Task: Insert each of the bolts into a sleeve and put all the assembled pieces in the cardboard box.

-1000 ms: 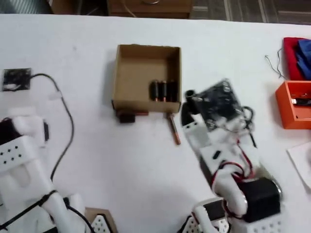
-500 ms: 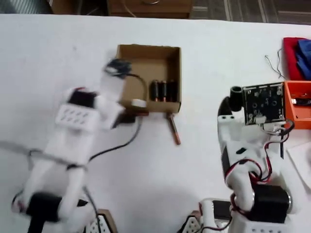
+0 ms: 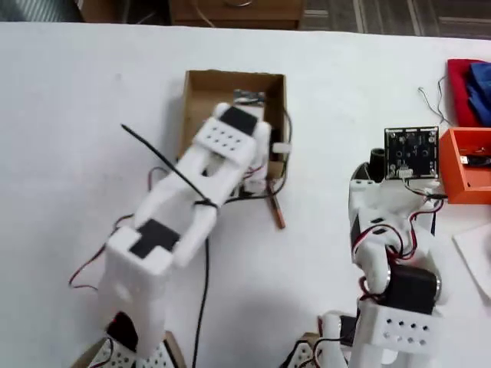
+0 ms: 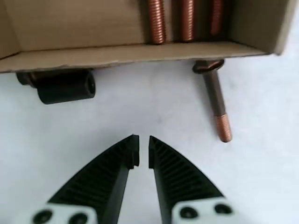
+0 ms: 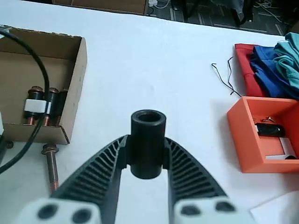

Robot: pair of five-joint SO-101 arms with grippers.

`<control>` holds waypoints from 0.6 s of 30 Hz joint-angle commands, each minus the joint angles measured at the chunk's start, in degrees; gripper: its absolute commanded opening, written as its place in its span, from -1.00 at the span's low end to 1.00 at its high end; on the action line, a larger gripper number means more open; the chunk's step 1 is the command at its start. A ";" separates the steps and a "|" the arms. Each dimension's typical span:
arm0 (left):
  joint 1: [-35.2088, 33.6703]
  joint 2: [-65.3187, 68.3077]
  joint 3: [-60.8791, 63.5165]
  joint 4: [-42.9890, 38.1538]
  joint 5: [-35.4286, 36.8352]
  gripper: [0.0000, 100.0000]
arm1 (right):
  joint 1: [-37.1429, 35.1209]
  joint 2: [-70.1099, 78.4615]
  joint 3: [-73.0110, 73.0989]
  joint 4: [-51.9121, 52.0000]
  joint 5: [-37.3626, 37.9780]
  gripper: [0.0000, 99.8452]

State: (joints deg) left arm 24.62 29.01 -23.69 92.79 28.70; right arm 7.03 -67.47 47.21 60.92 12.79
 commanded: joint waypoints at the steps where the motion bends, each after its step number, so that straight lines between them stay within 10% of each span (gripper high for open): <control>1: 2.90 2.90 -11.03 3.69 1.49 -0.86 | 0.40 -1.01 1.05 -3.21 -4.13 -0.96; 12: 4.92 14.42 -21.14 8.53 8.18 -0.49 | -4.79 -1.10 4.66 -4.70 -7.21 -0.96; 18: 5.89 15.03 -25.71 6.33 8.70 -0.69 | -5.05 -1.10 5.10 -4.79 -7.21 -0.96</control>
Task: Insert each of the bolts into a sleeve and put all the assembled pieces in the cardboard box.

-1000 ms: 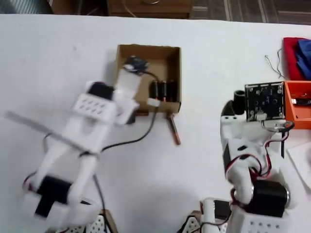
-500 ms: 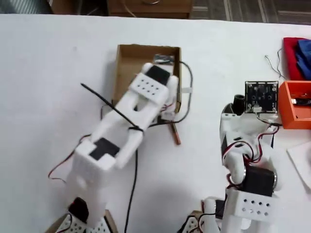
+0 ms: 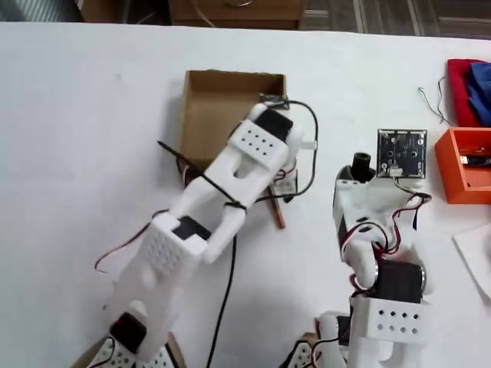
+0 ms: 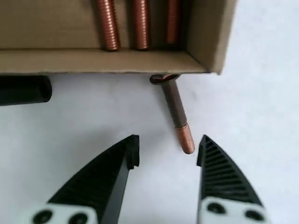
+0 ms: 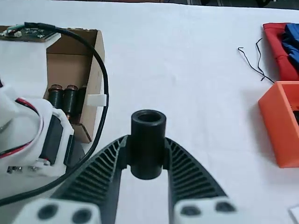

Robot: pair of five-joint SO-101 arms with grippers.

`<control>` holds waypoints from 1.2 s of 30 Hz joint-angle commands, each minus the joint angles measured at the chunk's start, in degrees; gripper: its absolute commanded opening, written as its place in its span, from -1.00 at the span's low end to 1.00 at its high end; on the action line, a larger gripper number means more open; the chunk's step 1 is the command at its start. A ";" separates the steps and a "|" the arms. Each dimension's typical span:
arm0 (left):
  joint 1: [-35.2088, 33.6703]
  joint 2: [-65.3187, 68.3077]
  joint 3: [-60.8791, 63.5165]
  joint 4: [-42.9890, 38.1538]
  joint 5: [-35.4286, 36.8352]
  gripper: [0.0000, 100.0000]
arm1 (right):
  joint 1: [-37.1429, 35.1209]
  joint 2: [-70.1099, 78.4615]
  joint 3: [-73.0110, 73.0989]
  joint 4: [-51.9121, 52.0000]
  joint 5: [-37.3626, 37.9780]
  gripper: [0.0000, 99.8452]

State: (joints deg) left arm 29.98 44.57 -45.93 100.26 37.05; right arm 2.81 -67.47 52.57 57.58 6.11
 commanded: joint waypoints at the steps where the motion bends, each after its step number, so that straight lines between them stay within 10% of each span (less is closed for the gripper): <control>1: 0.62 -0.53 -4.00 -1.76 0.44 -0.74 | -0.84 -1.10 -0.26 -1.45 -0.53 -0.96; 8: -0.09 -0.44 1.10 -4.57 0.44 -0.94 | -0.57 -1.10 -0.26 -1.45 -0.44 -0.96; 20: -0.26 -0.44 4.00 -5.98 14.24 -0.35 | -0.57 -1.10 -0.26 -1.36 -0.44 -0.96; 36: -1.41 -0.09 12.35 -15.38 22.86 -0.34 | -0.40 -1.10 -0.26 -1.36 -0.44 -0.96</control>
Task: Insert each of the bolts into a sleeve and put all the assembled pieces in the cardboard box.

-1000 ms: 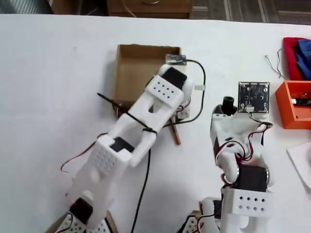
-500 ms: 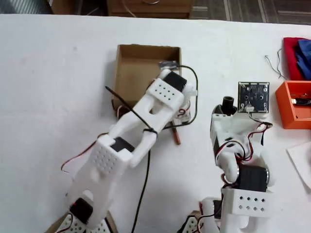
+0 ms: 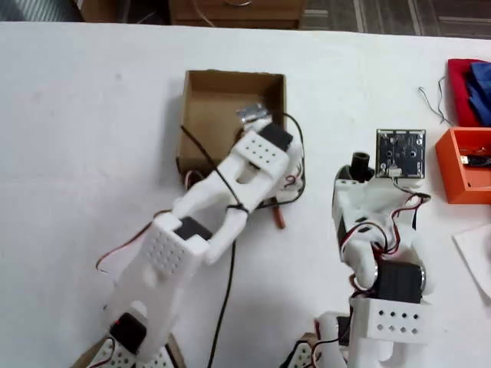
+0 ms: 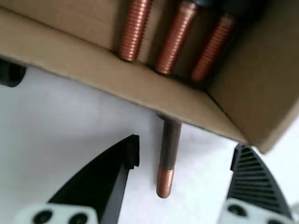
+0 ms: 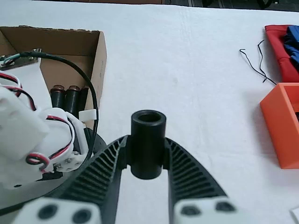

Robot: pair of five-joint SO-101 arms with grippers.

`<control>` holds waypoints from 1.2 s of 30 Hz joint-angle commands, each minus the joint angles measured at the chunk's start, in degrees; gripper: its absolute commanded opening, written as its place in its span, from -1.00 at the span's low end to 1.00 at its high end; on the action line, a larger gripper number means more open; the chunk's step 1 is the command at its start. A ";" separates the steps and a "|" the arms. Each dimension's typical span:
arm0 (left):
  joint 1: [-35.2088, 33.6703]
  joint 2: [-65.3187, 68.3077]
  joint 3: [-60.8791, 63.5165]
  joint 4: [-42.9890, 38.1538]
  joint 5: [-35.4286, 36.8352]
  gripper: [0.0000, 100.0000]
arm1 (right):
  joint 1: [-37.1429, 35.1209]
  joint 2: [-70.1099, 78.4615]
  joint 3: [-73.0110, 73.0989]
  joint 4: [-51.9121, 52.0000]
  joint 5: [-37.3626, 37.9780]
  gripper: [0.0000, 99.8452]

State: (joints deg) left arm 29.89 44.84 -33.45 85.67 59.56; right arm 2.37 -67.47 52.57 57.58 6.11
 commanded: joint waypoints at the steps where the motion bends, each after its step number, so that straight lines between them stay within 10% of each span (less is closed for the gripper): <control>1: -1.93 0.26 -0.13 -0.79 0.35 -0.34 | 0.04 -1.10 -0.26 -1.36 -0.44 -0.96; 13: -4.57 6.95 -0.57 -0.35 0.26 -0.35 | 0.04 -1.10 -0.26 -1.36 -0.44 -0.96; 21: -4.57 6.86 -0.57 -0.26 -1.58 -0.92 | 0.04 -1.10 -0.26 -1.36 -0.44 -0.96; 29: -4.57 6.68 -0.66 -0.26 -1.67 -0.95 | 0.04 -1.10 -0.26 -1.36 -0.44 -0.96; 36: -4.57 0.35 -11.56 13.36 -9.76 -0.94 | -0.13 -1.10 -0.18 -1.45 -0.44 -0.96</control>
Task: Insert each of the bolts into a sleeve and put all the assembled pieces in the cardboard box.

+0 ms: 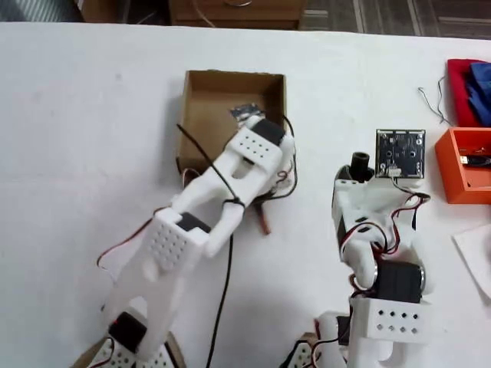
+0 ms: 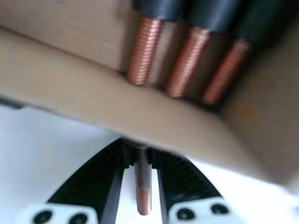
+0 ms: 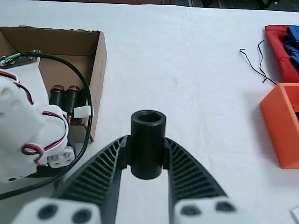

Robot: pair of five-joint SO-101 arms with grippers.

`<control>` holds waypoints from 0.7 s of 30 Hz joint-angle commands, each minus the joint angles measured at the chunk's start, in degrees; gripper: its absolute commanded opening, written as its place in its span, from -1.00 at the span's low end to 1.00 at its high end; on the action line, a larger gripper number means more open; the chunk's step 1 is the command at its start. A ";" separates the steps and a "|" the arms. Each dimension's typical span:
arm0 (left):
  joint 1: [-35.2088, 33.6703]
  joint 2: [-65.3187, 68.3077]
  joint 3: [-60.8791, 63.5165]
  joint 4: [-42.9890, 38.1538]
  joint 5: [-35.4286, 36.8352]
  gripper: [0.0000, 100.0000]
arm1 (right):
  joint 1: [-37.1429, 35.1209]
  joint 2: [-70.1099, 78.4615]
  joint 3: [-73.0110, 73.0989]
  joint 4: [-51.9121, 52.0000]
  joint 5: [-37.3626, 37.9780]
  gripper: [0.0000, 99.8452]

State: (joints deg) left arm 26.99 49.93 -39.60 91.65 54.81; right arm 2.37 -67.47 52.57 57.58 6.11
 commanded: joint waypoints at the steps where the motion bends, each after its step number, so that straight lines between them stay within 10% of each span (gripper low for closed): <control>1: -1.85 -5.80 -7.52 9.93 -7.38 -0.94 | -0.13 -1.10 -0.18 -1.45 -0.44 -0.96; 12: -8.00 -31.21 -1.01 10.73 -34.81 -0.95 | -0.13 -1.10 -0.18 -1.45 -0.44 -0.96; 17: -8.79 -50.37 14.99 10.73 -35.60 -0.95 | -0.31 -1.01 -0.18 -1.45 -0.53 -0.96; 21: -16.97 -61.63 33.63 9.41 -49.58 -0.94 | -0.31 -0.66 -0.18 -1.45 -0.53 -0.96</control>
State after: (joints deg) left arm 16.09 -1.93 -17.54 101.41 14.73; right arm 2.37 -67.47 52.75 57.58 6.11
